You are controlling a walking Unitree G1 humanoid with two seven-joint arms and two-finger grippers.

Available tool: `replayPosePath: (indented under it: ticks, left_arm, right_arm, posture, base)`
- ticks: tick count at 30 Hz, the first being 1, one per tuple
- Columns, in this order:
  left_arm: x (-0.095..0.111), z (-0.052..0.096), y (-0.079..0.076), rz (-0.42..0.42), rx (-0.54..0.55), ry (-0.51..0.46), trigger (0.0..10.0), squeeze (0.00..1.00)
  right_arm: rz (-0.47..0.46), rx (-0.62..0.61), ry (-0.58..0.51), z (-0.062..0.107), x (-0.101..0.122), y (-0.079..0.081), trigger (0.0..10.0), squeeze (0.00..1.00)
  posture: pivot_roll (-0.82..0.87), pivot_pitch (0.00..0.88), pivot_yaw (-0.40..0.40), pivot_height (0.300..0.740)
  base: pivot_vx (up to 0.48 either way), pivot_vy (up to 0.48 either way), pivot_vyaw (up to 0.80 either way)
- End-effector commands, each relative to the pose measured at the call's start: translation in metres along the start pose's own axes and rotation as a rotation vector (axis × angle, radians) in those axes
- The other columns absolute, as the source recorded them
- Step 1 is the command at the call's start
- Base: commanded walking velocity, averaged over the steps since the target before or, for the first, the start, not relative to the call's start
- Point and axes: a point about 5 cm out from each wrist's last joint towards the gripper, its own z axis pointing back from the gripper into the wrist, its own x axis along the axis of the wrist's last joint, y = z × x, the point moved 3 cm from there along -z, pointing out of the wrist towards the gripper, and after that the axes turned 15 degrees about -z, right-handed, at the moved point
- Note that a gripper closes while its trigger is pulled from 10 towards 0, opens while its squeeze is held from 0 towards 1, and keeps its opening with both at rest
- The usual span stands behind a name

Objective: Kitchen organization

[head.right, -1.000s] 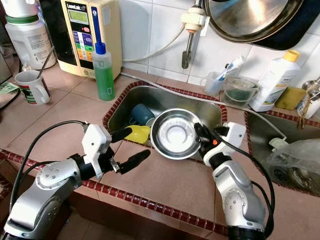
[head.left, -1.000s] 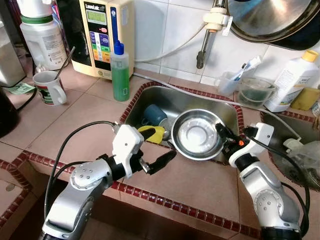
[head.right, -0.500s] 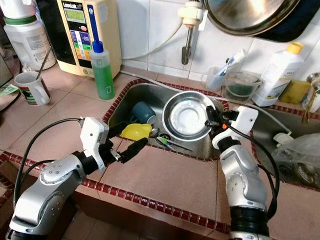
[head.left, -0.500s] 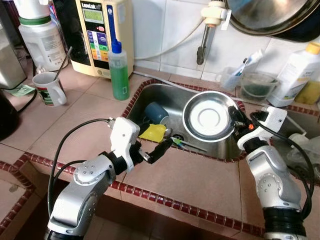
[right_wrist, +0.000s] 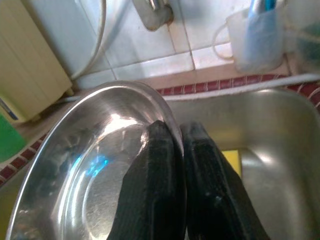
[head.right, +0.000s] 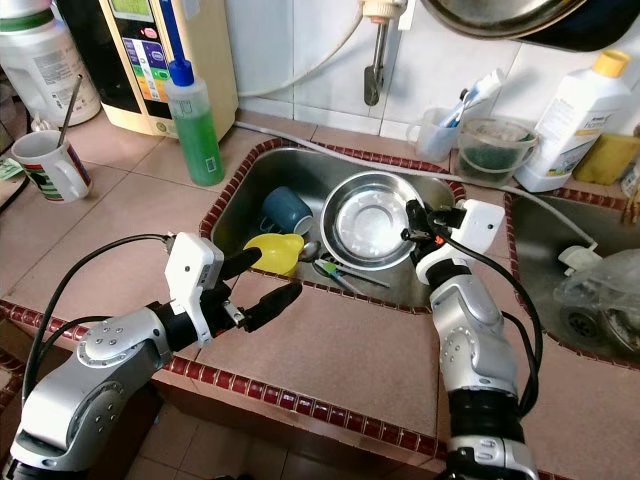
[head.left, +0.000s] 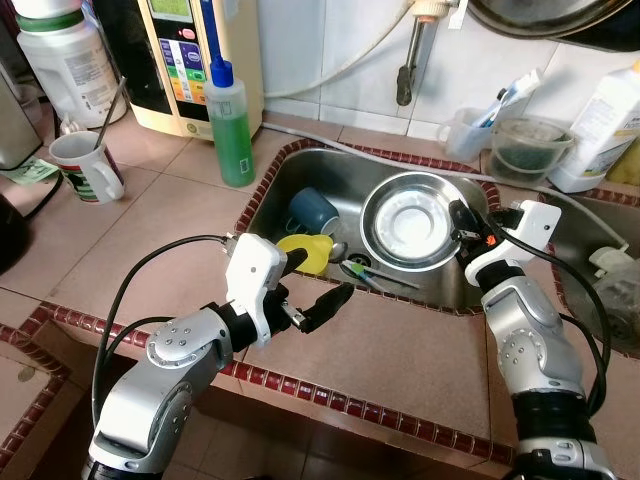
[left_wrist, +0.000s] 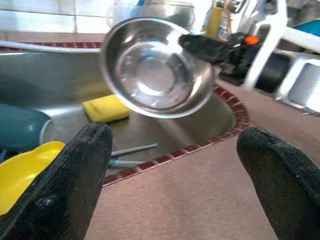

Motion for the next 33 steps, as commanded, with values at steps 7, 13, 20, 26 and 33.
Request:
replayPosePath:
  ticks: [7,13,20,26,33]
  left_arm:
    - [0.012,0.003,-0.017,0.003,-0.081,-0.013,10.0,0.00]
    - [0.016,0.003,-0.027,0.006,-0.109,-0.014,10.0,0.00]
    - [0.020,0.003,-0.030,0.008,-0.116,-0.014,10.0,0.00]
    - [0.024,0.003,-0.032,0.012,-0.113,-0.017,10.0,0.00]
    - [0.027,0.004,-0.035,0.020,-0.122,-0.025,10.0,0.00]
  right_arm:
    - [0.023,0.007,0.014,-0.016,0.002,-0.001,10.0,0.00]
    - [0.025,0.005,0.037,-0.025,0.001,-0.002,10.0,0.00]
    - [0.032,-0.009,0.070,-0.034,0.000,-0.004,10.0,0.00]
    - [0.025,-0.043,0.130,-0.037,-0.008,-0.011,10.0,0.00]
    - [0.009,-0.055,0.179,-0.036,-0.013,-0.016,10.0,0.00]
  posture:
    - [0.03,0.173,0.007,0.740]
    - [0.04,0.187,0.006,0.740]
    - [0.05,0.200,0.005,0.740]
    - [0.06,0.206,0.001,0.740]
    - [0.06,0.209,-0.003,0.740]
  base:
    - [0.000,0.000,0.00]
    - [0.000,0.000,0.00]
    - [0.000,0.000,0.00]
    - [0.000,0.000,0.00]
    - [0.000,0.000,0.00]
